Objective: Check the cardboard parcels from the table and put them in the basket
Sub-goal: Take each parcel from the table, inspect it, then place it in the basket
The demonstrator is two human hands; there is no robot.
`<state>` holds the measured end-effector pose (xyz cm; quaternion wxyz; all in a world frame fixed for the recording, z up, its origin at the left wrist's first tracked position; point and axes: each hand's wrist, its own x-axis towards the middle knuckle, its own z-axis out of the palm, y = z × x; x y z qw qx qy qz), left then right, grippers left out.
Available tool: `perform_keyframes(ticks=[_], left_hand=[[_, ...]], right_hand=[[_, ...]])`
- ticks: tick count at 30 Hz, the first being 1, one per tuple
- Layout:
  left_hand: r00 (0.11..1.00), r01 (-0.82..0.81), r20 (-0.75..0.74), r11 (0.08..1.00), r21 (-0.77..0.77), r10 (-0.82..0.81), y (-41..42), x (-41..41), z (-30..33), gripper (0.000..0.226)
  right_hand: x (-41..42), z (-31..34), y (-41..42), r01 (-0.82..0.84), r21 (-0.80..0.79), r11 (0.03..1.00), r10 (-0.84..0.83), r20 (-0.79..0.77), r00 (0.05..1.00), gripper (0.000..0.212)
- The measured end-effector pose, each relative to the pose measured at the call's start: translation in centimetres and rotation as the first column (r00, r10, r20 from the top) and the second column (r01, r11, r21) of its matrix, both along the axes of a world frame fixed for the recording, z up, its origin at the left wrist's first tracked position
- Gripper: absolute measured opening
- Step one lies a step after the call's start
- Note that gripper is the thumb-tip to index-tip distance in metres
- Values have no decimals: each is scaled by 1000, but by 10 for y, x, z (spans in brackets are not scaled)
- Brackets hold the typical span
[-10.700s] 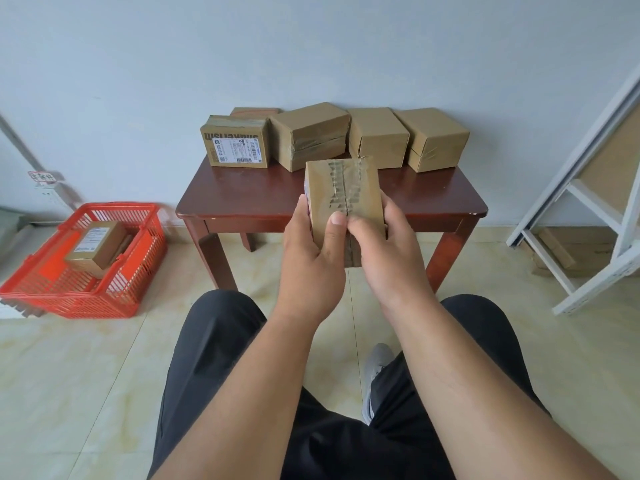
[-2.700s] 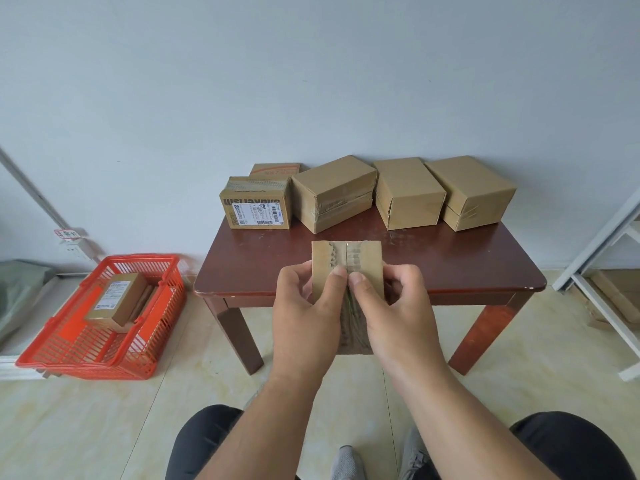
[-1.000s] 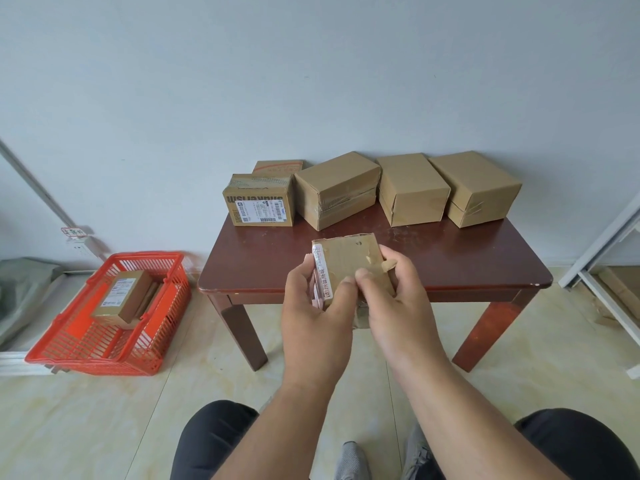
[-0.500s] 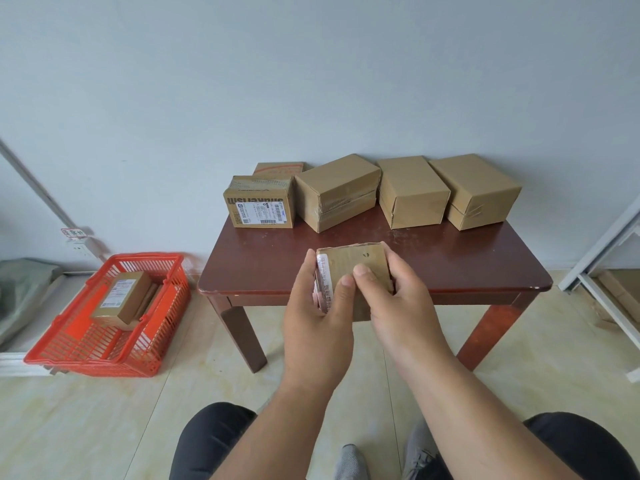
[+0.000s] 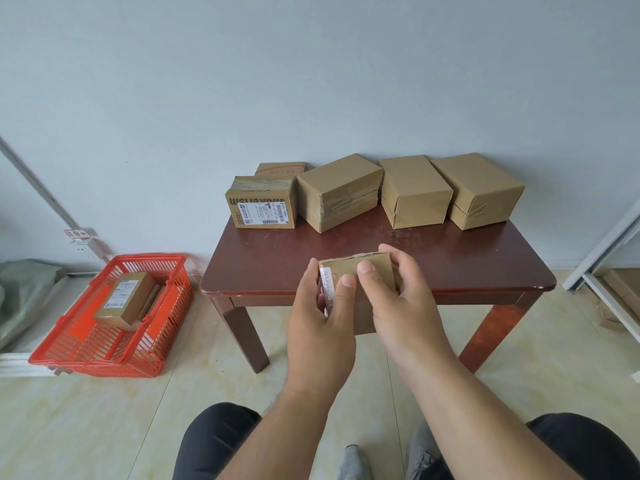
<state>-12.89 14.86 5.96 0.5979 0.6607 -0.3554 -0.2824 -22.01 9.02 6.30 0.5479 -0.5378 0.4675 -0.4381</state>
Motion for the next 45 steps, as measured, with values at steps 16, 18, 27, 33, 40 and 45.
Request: perform_keyframes(ticks=[16, 18, 27, 33, 40, 45], left_hand=[[986, -16, -167, 1000, 17, 19, 2, 5, 10, 44], [983, -17, -180, 1000, 21, 21, 4, 4, 10, 54], [982, 66, -181, 996, 60, -54, 6, 2, 11, 55], [987, 110, -131, 989, 99, -97, 4, 7, 11, 66], [991, 17, -135, 1000, 25, -13, 5, 3, 8, 56], [981, -51, -186, 999, 4, 51, 1, 7, 8, 44]], right_hand=[[-1, -5, 20, -86, 23, 996, 86, 10, 996, 59], [1, -2, 18, -97, 47, 994, 95, 42, 995, 60], [-3, 2, 15, -178, 110, 978, 167, 101, 981, 42], [-5, -3, 16, -168, 70, 983, 166, 37, 985, 55], [-2, -1, 11, -70, 81, 994, 69, 10, 998, 44], [1, -3, 15, -18, 38, 999, 18, -2, 1000, 36]])
